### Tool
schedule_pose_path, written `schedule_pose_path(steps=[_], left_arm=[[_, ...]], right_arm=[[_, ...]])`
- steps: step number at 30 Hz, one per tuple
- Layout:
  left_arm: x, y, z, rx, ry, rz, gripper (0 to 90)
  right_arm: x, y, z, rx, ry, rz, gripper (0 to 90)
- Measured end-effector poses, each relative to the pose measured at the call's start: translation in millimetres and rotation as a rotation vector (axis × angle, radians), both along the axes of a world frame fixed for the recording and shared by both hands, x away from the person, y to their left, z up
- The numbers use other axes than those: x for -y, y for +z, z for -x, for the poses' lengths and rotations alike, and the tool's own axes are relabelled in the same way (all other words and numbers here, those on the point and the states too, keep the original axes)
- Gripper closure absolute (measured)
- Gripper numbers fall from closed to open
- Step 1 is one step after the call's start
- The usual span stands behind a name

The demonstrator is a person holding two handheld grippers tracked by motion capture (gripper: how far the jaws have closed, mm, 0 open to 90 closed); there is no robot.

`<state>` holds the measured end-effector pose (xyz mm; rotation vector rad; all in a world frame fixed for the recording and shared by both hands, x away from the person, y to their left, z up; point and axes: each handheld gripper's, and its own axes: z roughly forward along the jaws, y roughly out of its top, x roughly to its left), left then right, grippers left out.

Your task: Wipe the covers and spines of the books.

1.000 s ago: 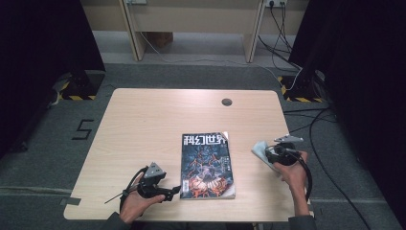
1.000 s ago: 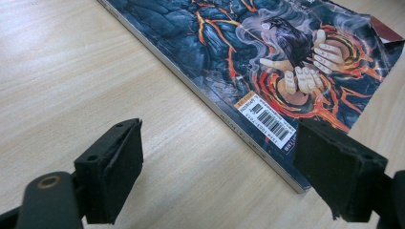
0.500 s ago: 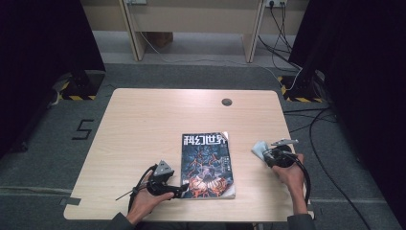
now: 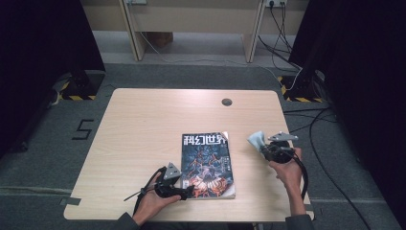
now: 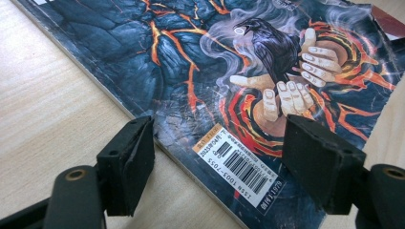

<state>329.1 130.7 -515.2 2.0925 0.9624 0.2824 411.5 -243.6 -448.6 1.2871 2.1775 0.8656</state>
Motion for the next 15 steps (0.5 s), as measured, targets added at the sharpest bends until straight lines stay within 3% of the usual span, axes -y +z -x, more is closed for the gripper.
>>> schedule_pose_path(steps=[2, 3, 5, 7, 8, 9, 11, 13, 15], left_arm=[[2.3, 0.0, 3.1, 0.003, -0.003, -0.002, 26.5], [4.6, -0.1, 6.4, 0.008, -0.011, -0.001, 26.6], [6.4, 0.2, 8.8, 0.009, -0.017, -0.004, 26.7], [9.0, -0.6, 13.0, 0.018, -0.016, 0.001, 27.3], [10.3, -0.7, 15.2, 0.026, -0.016, 0.001, 27.3], [11.4, -0.5, 16.9, 0.03, -0.017, -0.003, 27.8], [12.7, -0.4, 18.9, 0.028, -0.02, -0.003, 27.8], [12.6, -1.0, 19.9, 0.03, -0.022, 0.002, 27.8], [12.0, -1.2, 19.4, 0.028, -0.028, 0.006, 27.8]], right_arm=[[-17.2, 8.6, 3.0, 0.024, 0.051, 0.0, 79.0], [-35.8, 16.7, 5.5, 0.042, 0.106, 0.0, 78.9], [-43.0, 19.4, 6.0, 0.05, 0.127, -0.004, 79.0], [-75.6, 25.0, 8.9, 0.06, 0.214, 0.013, 78.9], [-75.6, 25.0, 8.9, 0.06, 0.214, 0.013, 78.9], [-93.5, 22.1, 9.2, 0.057, 0.259, 0.03, 78.9], [-101.5, 18.6, 8.8, 0.051, 0.283, 0.043, 78.9], [-120.1, 2.1, 7.5, 0.01, 0.323, 0.081, 78.8], [-124.6, -4.5, 7.1, -0.008, 0.33, 0.086, 78.6]])
